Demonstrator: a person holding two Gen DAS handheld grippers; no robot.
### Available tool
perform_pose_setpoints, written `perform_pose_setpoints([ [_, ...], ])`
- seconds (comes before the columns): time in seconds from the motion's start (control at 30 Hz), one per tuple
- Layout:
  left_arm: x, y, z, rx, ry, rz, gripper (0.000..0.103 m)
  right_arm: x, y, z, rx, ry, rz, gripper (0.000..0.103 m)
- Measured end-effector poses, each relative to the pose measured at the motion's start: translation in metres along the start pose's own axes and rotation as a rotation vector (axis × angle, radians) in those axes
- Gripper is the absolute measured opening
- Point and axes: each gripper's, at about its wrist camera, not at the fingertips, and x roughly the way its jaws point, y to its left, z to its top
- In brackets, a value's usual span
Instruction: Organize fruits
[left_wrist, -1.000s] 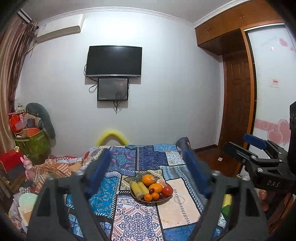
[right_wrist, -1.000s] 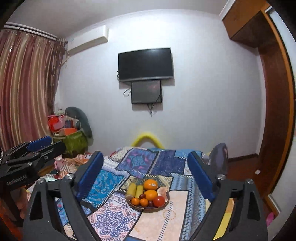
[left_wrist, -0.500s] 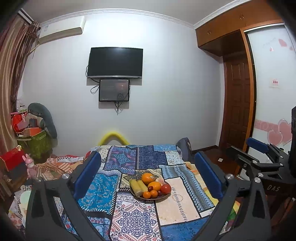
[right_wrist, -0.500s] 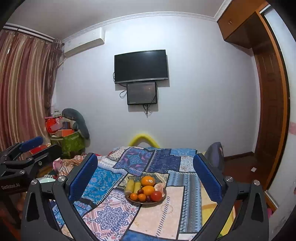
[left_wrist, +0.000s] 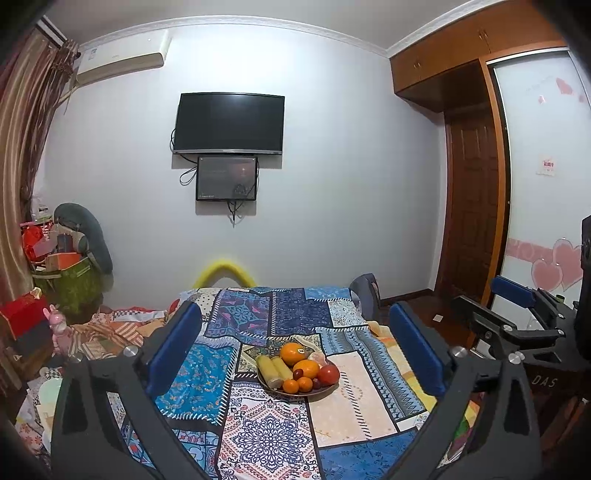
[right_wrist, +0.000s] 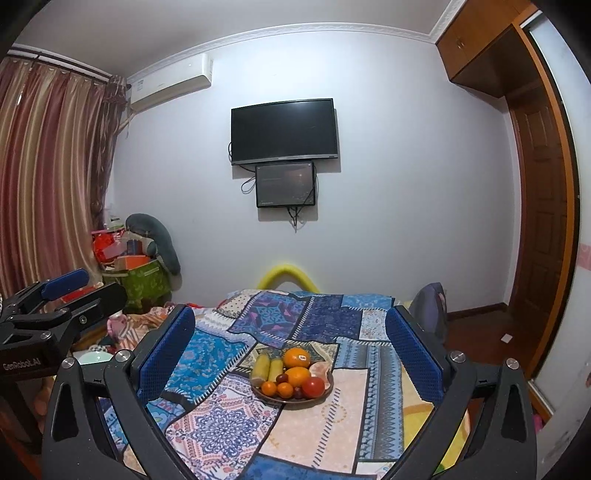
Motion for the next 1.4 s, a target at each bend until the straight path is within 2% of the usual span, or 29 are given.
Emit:
perform_pose_setpoints([
  [1.4,0.0048,0.0020,-0.0015,0.015,0.012,-0.025,0.103,-0.0041,0.0003,0.0061,0.001,-0.016,-0.001,0.103],
])
